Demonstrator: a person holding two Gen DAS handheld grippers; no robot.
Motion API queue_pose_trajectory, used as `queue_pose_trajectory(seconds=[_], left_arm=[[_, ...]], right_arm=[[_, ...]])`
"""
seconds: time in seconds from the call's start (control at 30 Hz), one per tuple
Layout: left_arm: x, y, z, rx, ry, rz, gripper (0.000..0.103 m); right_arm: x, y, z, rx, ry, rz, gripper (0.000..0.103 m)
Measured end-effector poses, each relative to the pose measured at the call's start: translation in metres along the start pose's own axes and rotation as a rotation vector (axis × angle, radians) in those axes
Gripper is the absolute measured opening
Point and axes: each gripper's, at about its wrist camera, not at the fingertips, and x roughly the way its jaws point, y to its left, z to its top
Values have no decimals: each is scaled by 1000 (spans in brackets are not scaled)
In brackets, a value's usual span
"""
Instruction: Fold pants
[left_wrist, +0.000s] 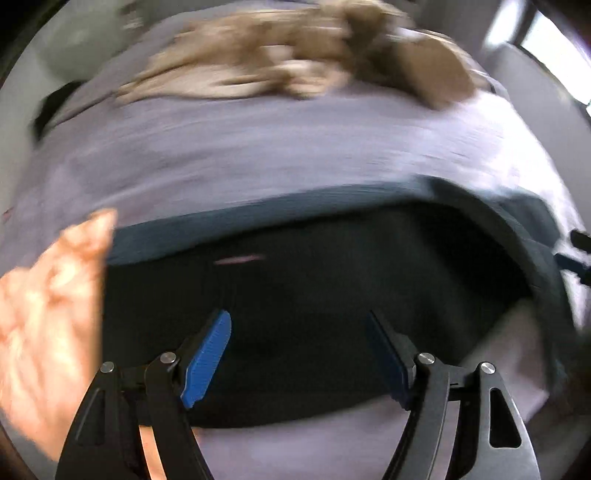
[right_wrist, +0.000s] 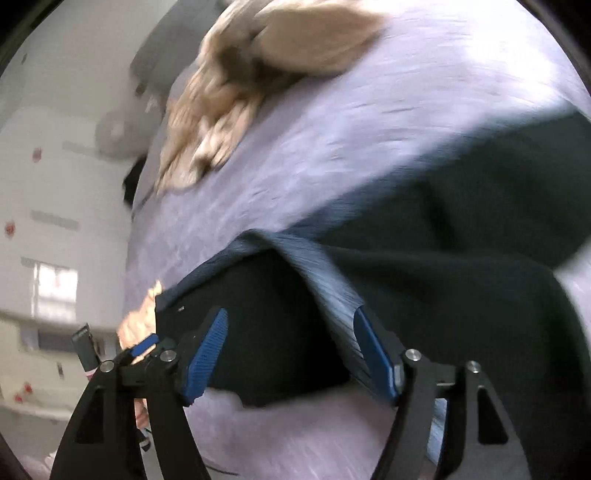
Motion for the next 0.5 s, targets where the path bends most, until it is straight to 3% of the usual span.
queue_pose_trajectory(seconds=[0.07,0.23,0.37,0.5], left_arm=[[8,-47,6,65,11,-78,76],[35,-144,12,184,69,-199,76],[58,-204,4,271,149,-241,76],[72,-230,2,318,195,-273,76]], right_arm=[[-44,-46,-27,115,-46,-24,74],[-100,-137,-98,350,-74,-87,74],[-113,-190,-150,488,-49,-67,74],[-94,-221,-179,563,19,-31,74]])
